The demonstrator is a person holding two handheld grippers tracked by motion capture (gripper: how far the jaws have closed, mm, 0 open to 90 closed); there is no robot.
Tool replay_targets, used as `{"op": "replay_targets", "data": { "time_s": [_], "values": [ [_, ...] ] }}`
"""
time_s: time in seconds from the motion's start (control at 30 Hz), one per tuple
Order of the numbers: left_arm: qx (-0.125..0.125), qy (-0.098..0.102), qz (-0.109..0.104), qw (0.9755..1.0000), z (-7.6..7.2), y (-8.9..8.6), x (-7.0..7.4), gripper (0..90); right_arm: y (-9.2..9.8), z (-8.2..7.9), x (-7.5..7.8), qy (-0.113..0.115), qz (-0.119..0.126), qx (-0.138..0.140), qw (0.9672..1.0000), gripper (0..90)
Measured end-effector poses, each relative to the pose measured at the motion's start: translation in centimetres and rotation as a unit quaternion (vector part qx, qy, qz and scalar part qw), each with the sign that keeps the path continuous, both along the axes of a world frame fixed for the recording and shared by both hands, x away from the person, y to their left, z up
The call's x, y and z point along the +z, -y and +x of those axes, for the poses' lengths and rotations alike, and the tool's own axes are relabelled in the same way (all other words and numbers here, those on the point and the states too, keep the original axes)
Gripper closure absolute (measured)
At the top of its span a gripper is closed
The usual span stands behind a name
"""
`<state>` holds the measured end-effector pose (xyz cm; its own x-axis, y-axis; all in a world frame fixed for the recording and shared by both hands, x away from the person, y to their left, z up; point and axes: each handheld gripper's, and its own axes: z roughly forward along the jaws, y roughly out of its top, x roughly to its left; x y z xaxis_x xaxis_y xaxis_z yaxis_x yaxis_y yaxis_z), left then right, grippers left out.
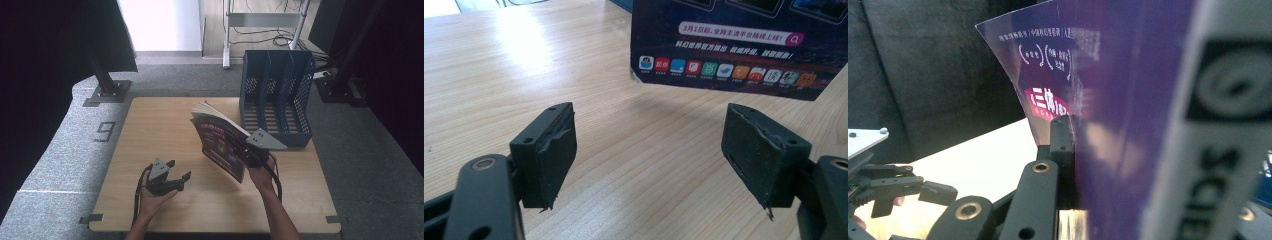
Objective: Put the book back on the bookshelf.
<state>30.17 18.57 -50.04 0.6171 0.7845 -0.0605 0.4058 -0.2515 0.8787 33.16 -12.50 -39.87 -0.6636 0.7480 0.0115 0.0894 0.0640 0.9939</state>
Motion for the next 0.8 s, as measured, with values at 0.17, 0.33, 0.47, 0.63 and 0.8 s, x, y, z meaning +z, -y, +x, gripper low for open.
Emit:
{"op": "replay_targets", "data": {
  "time_s": [0.17, 0.33, 0.47, 0.63, 0.8],
  "values": [
    [-0.003, 0.002, 0.003, 1.0000, -0.1, -0.1, 0.1, 21.7, 0.1, 0.2, 0.4, 0.006, 0.008, -0.013, 0.9999, 81.6],
    [-0.007, 0.000, 0.002, 1.0000, -0.2, 0.0, 0.1, 21.7, 0.3, 0.5, 1.0, 0.010, 0.011, -0.022, 0.9996, 81.6],
    [-0.008, -0.001, 0.004, 1.0000, -0.2, 0.1, 0.0, 21.7, 0.4, 0.7, 1.5, 0.013, 0.014, -0.027, 0.9994, 81.5],
    [-0.007, -0.002, 0.006, 1.0000, -0.2, 0.1, 0.0, 21.7, 1.0, 1.2, 2.1, 0.013, 0.022, -0.032, 0.9992, 81.5],
    [-0.007, -0.003, 0.004, 1.0000, -0.2, 0.1, 0.0, 21.7, 1.5, 1.3, 2.6, 0.017, 0.026, -0.036, 0.9989, 81.6]
  ]
}}
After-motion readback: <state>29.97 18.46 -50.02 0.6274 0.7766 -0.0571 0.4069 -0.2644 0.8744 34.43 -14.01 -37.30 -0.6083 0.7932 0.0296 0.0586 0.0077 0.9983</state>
